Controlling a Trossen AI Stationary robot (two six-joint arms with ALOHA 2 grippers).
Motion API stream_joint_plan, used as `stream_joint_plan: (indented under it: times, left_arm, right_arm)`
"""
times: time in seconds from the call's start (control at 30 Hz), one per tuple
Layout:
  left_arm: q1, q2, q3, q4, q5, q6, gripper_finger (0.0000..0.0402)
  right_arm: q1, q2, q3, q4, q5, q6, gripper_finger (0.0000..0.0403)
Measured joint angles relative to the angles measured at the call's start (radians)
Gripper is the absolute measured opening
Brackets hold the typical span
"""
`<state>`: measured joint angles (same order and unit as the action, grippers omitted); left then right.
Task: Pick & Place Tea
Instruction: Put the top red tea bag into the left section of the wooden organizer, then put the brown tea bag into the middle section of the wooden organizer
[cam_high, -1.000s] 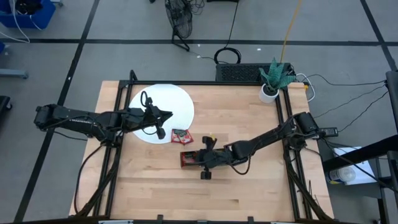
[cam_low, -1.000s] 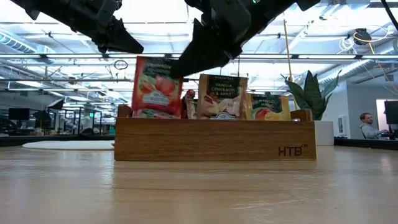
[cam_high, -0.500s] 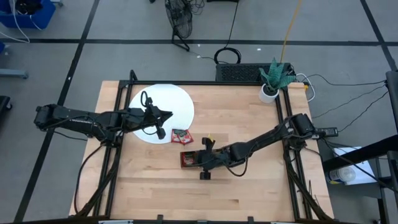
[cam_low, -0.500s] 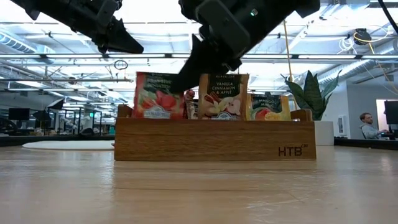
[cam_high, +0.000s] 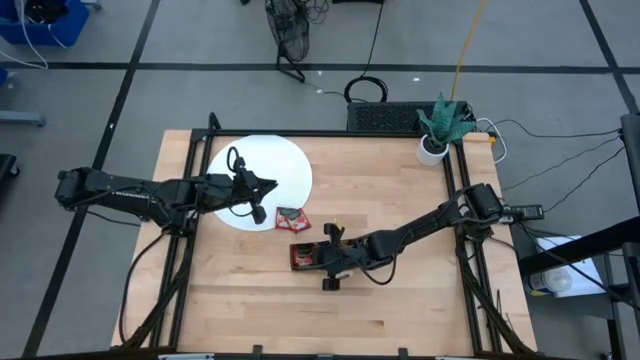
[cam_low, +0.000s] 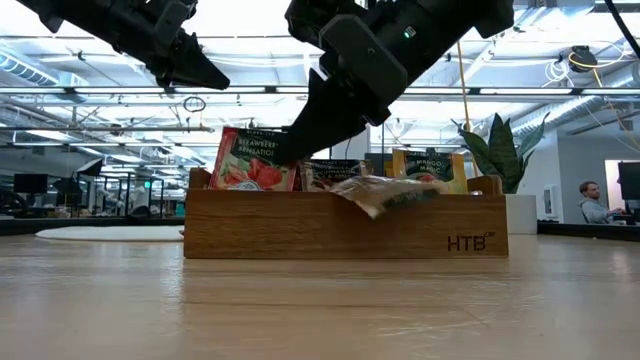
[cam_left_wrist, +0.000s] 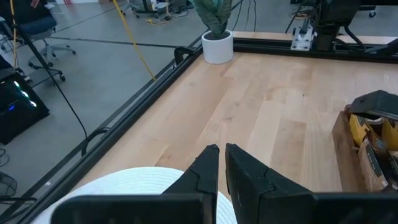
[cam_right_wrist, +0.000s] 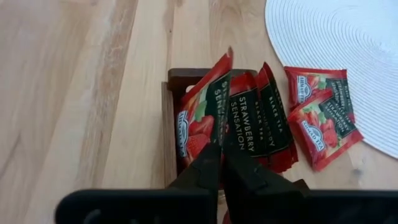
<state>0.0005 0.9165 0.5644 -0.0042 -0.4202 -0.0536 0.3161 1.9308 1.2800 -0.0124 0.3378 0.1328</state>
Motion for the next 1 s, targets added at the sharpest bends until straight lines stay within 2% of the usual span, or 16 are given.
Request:
stream_joint_plan:
  times: [0.13, 0.3, 0.5, 0.67, 0.77, 0.9, 1.0]
  left_arm:
    - [0.000, 0.000, 0.000, -0.001, 0.000, 0.000, 0.0037]
    - [0.000, 0.000, 0.000, -0.001, 0.000, 0.009, 0.0037]
    - [0.000, 0.000, 0.000, 0.000, 0.000, 0.018, 0.0037]
    - [0.000, 0.000, 0.000, -0.001, 0.000, 0.023, 0.0037]
    - [0.000, 0.000, 0.000, -0.001, -0.009, 0.028, 0.0037]
    - [0.000, 0.000, 0.000, -0.002, -0.031, 0.028, 0.0037]
    - [0.005, 0.000, 0.000, -0.010, -0.035, 0.027, 0.0037]
  right_arm:
    - [0.000, 0.000, 0.000, 0.000, -0.001, -0.024, 0.0042]
    - [0.000, -0.002, 0.000, 0.006, 0.001, -0.025, 0.0114]
    - [-0.003, -0.004, 0.000, 0.085, 0.003, -0.087, 0.0177]
    - [0.001, -0.043, 0.000, 0.116, 0.006, -0.184, 0.0193]
    - [0.030, -0.080, 0.000, 0.069, 0.017, -0.283, 0.0193]
    - [0.129, -0.090, 0.000, -0.036, 0.133, -0.435, 0.0193]
    - [0.202, -0.082, 0.000, -0.116, 0.240, -0.457, 0.0195]
